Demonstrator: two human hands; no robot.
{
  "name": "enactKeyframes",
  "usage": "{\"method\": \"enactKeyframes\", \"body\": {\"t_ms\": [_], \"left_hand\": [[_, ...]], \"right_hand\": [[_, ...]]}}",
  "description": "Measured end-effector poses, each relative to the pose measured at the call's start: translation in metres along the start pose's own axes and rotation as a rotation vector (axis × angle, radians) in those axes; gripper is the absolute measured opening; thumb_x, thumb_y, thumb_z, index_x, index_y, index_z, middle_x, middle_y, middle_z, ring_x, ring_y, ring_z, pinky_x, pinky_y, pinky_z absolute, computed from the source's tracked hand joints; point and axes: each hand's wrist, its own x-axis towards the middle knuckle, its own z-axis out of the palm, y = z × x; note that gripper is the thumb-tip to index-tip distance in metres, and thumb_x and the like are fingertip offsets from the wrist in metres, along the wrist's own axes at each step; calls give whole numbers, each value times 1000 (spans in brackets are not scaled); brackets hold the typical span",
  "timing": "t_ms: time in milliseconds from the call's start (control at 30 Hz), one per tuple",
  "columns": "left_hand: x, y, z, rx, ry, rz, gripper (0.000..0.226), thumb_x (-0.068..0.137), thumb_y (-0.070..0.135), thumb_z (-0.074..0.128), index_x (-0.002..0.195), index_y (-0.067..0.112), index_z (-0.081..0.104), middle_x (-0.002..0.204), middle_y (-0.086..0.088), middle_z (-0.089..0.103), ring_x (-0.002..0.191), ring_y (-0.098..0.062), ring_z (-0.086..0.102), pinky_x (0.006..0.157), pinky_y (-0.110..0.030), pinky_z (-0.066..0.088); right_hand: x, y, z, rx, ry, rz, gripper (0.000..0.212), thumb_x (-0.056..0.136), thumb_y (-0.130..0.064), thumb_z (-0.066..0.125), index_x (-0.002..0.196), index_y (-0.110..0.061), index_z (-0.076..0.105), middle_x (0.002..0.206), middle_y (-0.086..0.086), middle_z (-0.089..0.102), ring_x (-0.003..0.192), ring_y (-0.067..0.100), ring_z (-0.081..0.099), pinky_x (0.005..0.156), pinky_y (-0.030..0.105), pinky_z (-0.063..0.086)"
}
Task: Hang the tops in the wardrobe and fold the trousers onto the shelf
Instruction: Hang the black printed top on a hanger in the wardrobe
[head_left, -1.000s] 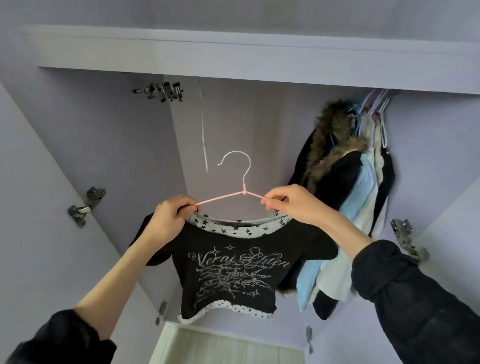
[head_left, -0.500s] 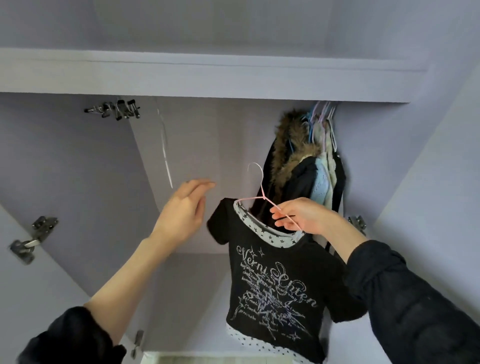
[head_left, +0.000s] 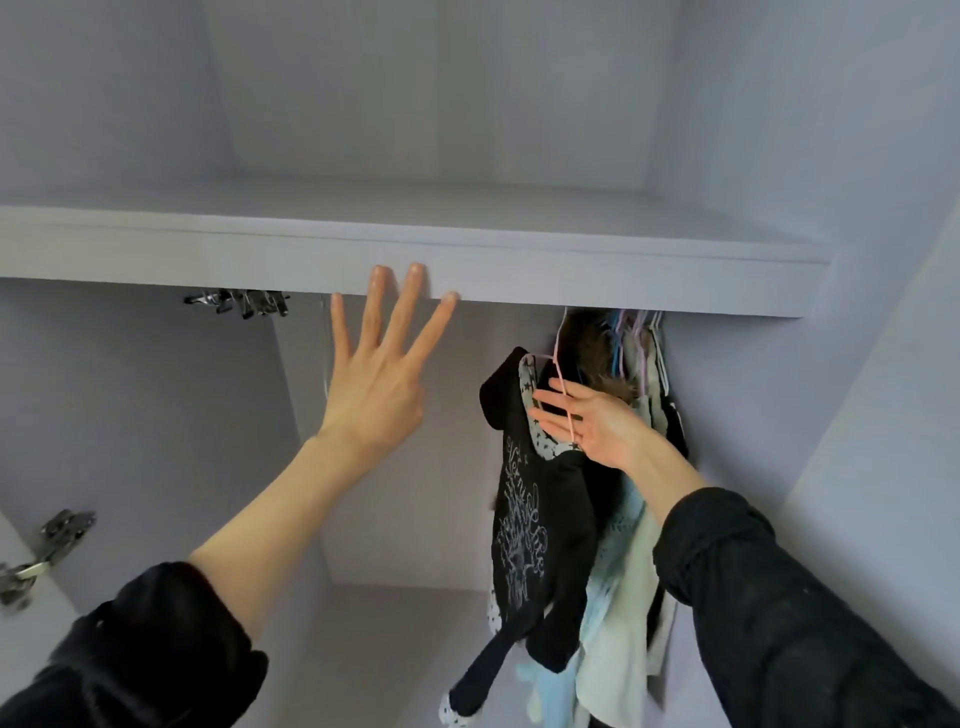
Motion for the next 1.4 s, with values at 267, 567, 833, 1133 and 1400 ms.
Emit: {"method": "enactKeyframes", "body": {"t_ms": [267, 567, 833, 1133, 1400], "left_hand": [[4, -14, 16, 85, 52, 76, 107, 61, -7, 63, 150, 23, 12, 156, -11, 8, 141, -42, 6, 104, -69, 6], [3, -14, 22, 105, 70, 78, 112, 59, -5, 62, 149, 26, 4, 156, -7, -3, 141, -41, 1, 105, -68, 3], [3, -13, 25, 118, 75, 57, 111, 60, -3, 56, 150, 29, 0, 155, -6, -4, 141, -40, 0, 106, -69, 6], [2, -9, 10, 128, -68, 32, 113, 59, 1, 59, 151, 28, -1, 158, -7, 2, 143, -39, 2, 109, -67, 10], [-45, 6, -27, -235, -316, -207, 86, 81, -1, 47, 151, 26, 7, 159, -8, 2, 146, -32, -3, 117, -49, 10]], "right_hand": [[48, -35, -4, 93, 56, -111, 45, 100, 1, 34, 144, -9, 32, 121, 11, 55, 89, 22, 64, 65, 25, 59], [82, -47, -25, 115, 204, -97, 42, 101, 0, 30, 143, -6, 33, 140, 17, 47, 101, 31, 61, 83, 34, 48], [82, -55, -40, 44, 414, -45, 39, 104, -14, 30, 142, -9, 34, 138, 14, 49, 123, 32, 52, 90, 38, 45], [73, -51, -34, -282, 565, -24, 35, 104, -10, 26, 129, -8, 50, 117, 10, 55, 113, 11, 58, 95, 24, 45], [1, 11, 14, -1103, 532, -403, 42, 96, -3, 40, 137, -3, 46, 143, 16, 42, 130, 30, 43, 104, 33, 35]]}}
